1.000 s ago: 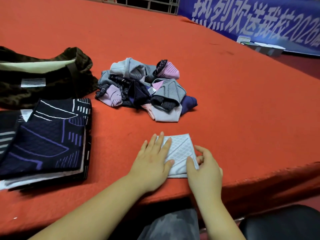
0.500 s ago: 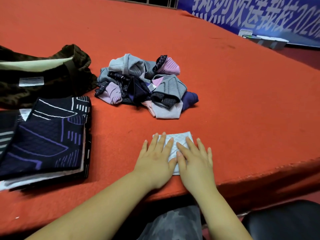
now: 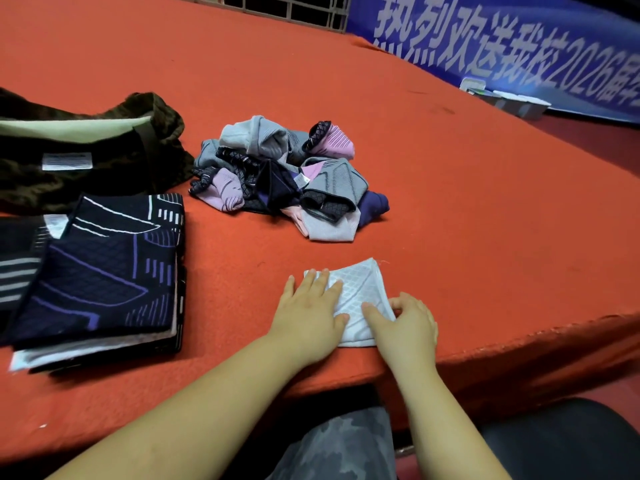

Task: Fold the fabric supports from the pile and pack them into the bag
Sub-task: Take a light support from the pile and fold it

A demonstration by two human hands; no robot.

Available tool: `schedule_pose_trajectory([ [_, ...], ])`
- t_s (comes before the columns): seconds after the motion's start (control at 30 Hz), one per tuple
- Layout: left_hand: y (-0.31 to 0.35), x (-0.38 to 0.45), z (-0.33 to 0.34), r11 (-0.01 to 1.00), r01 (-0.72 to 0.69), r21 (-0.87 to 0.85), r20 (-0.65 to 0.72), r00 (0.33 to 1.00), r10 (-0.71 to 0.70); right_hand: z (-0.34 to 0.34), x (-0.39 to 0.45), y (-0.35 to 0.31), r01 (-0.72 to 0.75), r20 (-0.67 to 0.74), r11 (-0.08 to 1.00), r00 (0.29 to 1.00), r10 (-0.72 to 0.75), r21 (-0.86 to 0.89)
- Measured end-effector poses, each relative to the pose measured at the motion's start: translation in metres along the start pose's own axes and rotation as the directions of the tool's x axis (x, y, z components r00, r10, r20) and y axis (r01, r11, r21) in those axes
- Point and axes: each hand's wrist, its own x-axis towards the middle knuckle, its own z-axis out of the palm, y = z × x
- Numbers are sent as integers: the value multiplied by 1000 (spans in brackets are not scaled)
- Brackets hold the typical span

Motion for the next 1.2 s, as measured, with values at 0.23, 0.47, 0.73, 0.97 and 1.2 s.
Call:
schedule_pose_trajectory([
  [0.23, 14, -27, -34, 223, 0, -975, -53, 972, -229, -12, -35, -63, 114, -18, 825, 992, -125, 553],
  [0.47, -15, -49, -92, -165, -112, -980, -33, 906, -422, 2, -69, -108, 528, 122, 764, 787, -604, 371],
  [0.73, -70, -59, -133, -274, -171, -946, 24, 809, -588, 12, -61, -178, 435, 150, 629, 735, -662, 644],
  [0.97, -125, -80, -179, -258, -198, -946, -32, 846, -531, 38, -29, -238, -289, 583, 668, 768, -266, 685],
  [1.2, -214, -79, -198, 41, 87, -995, 46, 804, -592, 82, -16, -292, -20, 523, 784, 756, -394, 620],
])
